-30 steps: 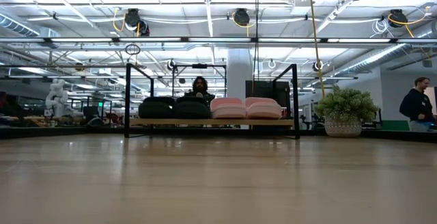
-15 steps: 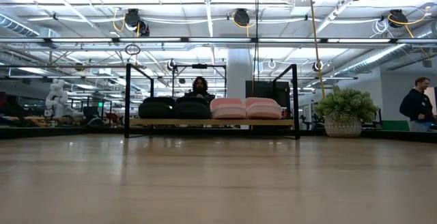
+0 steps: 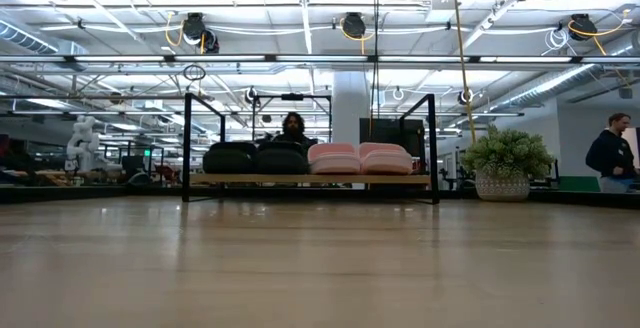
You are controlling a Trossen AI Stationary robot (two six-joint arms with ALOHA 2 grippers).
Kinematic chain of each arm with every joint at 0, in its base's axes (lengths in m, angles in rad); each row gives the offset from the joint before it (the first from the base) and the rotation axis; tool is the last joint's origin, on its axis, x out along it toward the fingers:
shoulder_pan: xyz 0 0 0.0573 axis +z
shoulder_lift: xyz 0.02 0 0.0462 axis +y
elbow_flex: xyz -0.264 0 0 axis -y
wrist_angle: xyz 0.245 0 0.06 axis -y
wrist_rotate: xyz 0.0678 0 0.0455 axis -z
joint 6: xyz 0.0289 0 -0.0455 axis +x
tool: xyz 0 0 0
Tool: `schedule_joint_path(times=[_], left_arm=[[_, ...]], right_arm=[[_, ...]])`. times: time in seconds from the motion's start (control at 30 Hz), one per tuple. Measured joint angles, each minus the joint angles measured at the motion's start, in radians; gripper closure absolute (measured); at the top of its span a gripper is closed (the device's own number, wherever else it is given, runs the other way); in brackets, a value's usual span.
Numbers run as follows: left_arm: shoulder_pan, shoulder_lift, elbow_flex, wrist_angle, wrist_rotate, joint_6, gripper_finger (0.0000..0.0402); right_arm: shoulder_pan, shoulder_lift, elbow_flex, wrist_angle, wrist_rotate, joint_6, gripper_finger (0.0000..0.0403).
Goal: Pick and place slides into the shelf
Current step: Return to Home Position
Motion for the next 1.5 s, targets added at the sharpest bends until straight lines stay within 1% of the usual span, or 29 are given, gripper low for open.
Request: schedule_joint_path(times=[0.13, 0.23, 0.33, 0.4, 0.47, 0.57, 0.7, 0.8, 0.9, 0.97, 1.0, 1.07, 1.17, 1.27, 1.33, 1.4, 1.43, 1.5], left_arm=[[0.000, -0.049, -0.182, 0.183, 0.004, 0.010, 0.0231], [0.000, -0.062, -0.290, 0.303, -0.048, 0.043, 0.0231], [0.000, -0.080, -0.361, 0.387, -0.056, 0.070, 0.0231], [0.006, -0.099, -0.392, 0.405, -0.067, 0.074, 0.0231], [0.023, -0.127, -0.404, 0.407, -0.088, 0.086, 0.0231], [0.056, -0.201, -0.404, 0.408, -0.082, 0.156, 0.0231], [0.092, -0.312, -0.402, 0.375, -0.081, 0.215, 0.0231], [0.102, -0.309, -0.371, 0.298, -0.089, 0.226, 0.0231], [0.101, -0.296, -0.348, 0.293, -0.105, 0.228, 0.0231], [0.101, -0.296, -0.353, 0.257, -0.088, 0.214, 0.0231], [0.101, -0.296, -0.354, 0.271, -0.078, 0.212, 0.0231], [0.102, -0.298, -0.378, 0.295, -0.071, 0.196, 0.0231], [0.100, -0.288, -0.439, 0.277, -0.052, 0.151, 0.0231], [0.106, -0.293, -0.453, 0.289, -0.071, 0.122, 0.0231], [0.107, -0.292, -0.441, 0.263, -0.070, 0.131, 0.0231], [0.110, -0.293, -0.397, 0.260, -0.070, 0.163, 0.0231], [0.109, -0.294, -0.374, 0.250, -0.080, 0.174, 0.0231], [0.109, -0.295, -0.346, 0.213, -0.094, 0.184, 0.0231]], right_arm=[[0.000, -0.087, -0.151, 0.135, -0.072, -0.022, 0.0403], [0.000, -0.157, -0.306, 0.307, -0.117, -0.084, 0.0403], [0.000, -0.226, -0.441, 0.455, -0.180, -0.135, 0.0403], [0.000, -0.264, -0.515, 0.521, -0.179, -0.163, 0.0403], [0.000, -0.305, -0.565, 0.549, -0.178, -0.184, 0.0403], [0.000, -0.378, -0.582, 0.556, -0.178, -0.186, 0.0403], [0.001, -0.480, -0.578, 0.563, -0.173, -0.257, 0.0403], [0.016, -0.477, -0.574, 0.555, -0.154, -0.286, 0.0403], [0.049, -0.448, -0.576, 0.531, -0.147, -0.279, 0.0403], [0.072, -0.430, -0.594, 0.530, -0.137, -0.259, 0.0403], [0.083, -0.427, -0.607, 0.530, -0.136, -0.246, 0.0403], [0.099, -0.428, -0.642, 0.536, -0.146, -0.207, 0.0403], [0.105, -0.430, -0.718, 0.536, -0.124, -0.164, 0.0403], [0.092, -0.451, -0.753, 0.557, -0.075, -0.187, 0.0403], [0.081, -0.481, -0.750, 0.561, -0.039, -0.222, 0.0403], [0.075, -0.483, -0.730, 0.548, 0.001, -0.269, 0.0403], [0.076, -0.483, -0.704, 0.507, 0.020, -0.281, 0.0403], [0.079, -0.483, -0.649, 0.429, 0.036, -0.248, 0.0403]])
